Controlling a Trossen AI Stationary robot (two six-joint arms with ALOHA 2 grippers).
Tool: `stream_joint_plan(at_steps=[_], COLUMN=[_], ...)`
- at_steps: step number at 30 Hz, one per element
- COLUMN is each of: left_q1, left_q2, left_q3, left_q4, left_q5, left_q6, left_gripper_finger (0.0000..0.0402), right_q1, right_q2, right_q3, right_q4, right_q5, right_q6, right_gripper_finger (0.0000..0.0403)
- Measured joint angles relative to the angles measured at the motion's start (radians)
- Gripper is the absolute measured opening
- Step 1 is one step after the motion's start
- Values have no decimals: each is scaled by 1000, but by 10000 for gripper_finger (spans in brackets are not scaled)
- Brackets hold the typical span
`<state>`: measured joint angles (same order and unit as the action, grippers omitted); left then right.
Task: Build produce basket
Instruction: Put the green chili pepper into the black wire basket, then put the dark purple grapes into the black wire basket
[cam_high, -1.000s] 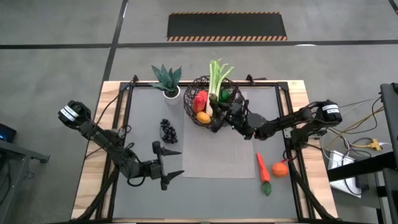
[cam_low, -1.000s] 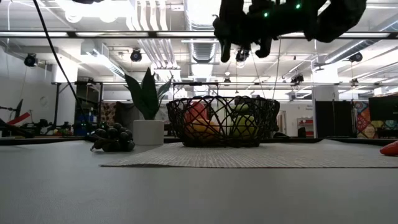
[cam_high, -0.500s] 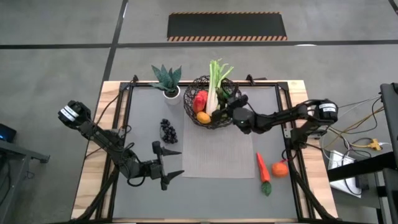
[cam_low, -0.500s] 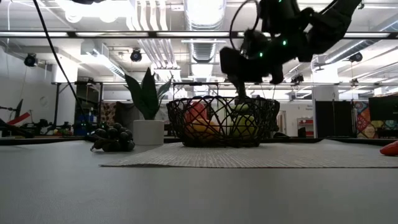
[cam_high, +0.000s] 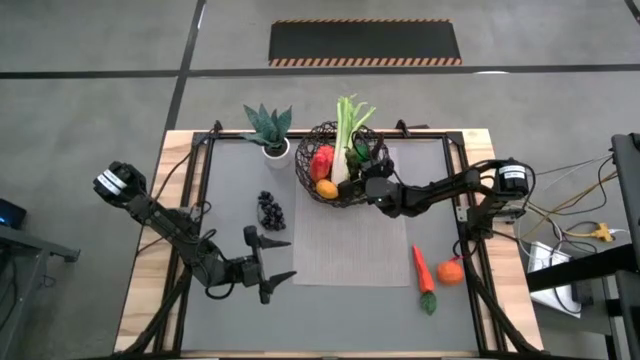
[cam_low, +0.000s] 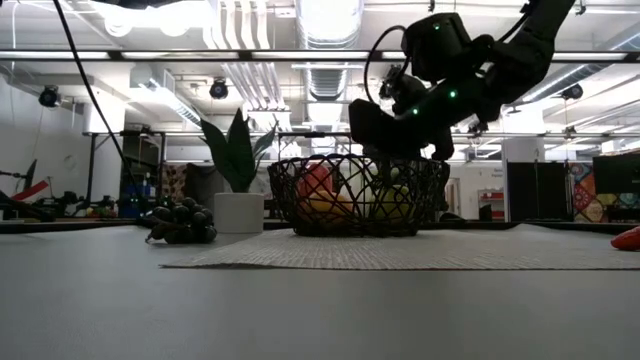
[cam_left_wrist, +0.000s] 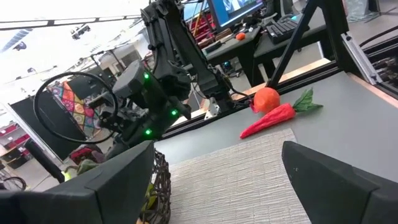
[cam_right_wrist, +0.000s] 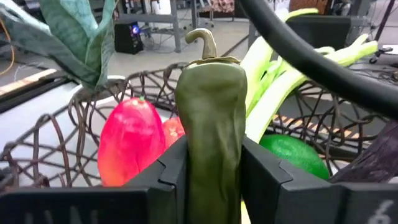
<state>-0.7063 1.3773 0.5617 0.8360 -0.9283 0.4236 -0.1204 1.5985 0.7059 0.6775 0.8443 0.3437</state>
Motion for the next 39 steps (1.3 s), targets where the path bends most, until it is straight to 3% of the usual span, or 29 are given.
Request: stream_joint_plan(at_steps=[14,21,29,33,39], left_q1=[0,0,1,10,47], left_q2=[0,0,0,0,0], left_q3=[0,-3,-4,-6,-6], left_q4=[0,-8,-9,-39,-212], left_q5=[0,-5,-28,-73,-133], left_q6=[-3,-27,-87,-214,-515], left_gripper_finger=[336,336,336,336,336], right_q1=[0,22,121,191,298], right_q2=[-2,-53,-258,-391,-544], right_q3=[0,0,3,4,4], right_q4=[-8,-23,-188,-340,-539], right_q5=[-14,-14,-18,-73,-217], right_q6=[25,-8,-67,-67,-53], right_gripper_finger=[212,231,233,233,233])
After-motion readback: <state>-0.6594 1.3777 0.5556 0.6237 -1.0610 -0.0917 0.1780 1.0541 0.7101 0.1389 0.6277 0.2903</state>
